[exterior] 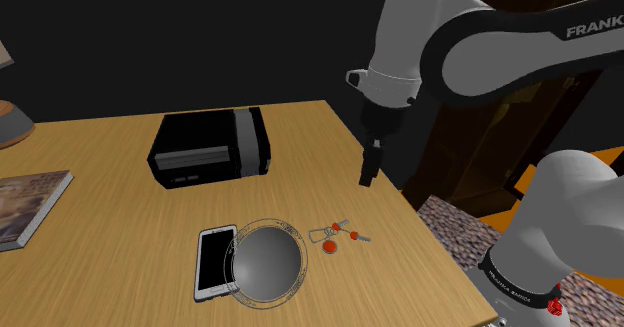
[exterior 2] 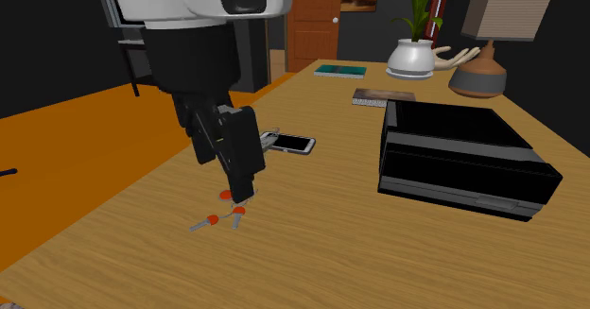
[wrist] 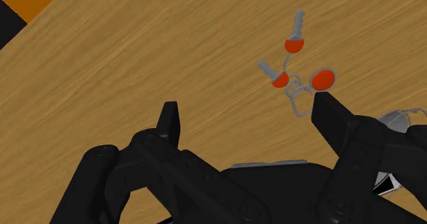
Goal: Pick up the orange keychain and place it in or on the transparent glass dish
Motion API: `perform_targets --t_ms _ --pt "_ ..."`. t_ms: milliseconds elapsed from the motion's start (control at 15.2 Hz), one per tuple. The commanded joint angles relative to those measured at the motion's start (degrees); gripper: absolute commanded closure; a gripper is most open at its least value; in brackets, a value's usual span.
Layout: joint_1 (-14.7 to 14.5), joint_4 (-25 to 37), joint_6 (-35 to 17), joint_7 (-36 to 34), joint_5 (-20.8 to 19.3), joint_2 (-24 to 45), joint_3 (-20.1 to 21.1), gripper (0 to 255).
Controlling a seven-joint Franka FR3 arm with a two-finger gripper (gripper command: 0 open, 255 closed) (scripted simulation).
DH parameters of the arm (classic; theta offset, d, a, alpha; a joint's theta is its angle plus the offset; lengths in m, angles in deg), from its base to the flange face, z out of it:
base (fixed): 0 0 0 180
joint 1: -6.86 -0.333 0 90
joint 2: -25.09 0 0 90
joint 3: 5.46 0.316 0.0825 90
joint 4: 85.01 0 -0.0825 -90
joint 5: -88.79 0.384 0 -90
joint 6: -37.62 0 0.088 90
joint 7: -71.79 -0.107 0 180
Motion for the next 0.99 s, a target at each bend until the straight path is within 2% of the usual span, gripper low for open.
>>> perform_targets --t_ms 0,396,924 --pt "-1.9 -1.9 -2.5 0.0 1.0 1.2 1.8 0" --pt "-6.9 -6.4 -10.3 0.5 3.6 6.4 6.9 0" --pt "-6.9 -9.5 -18.2 0.4 4.2 11.3 8.3 0"
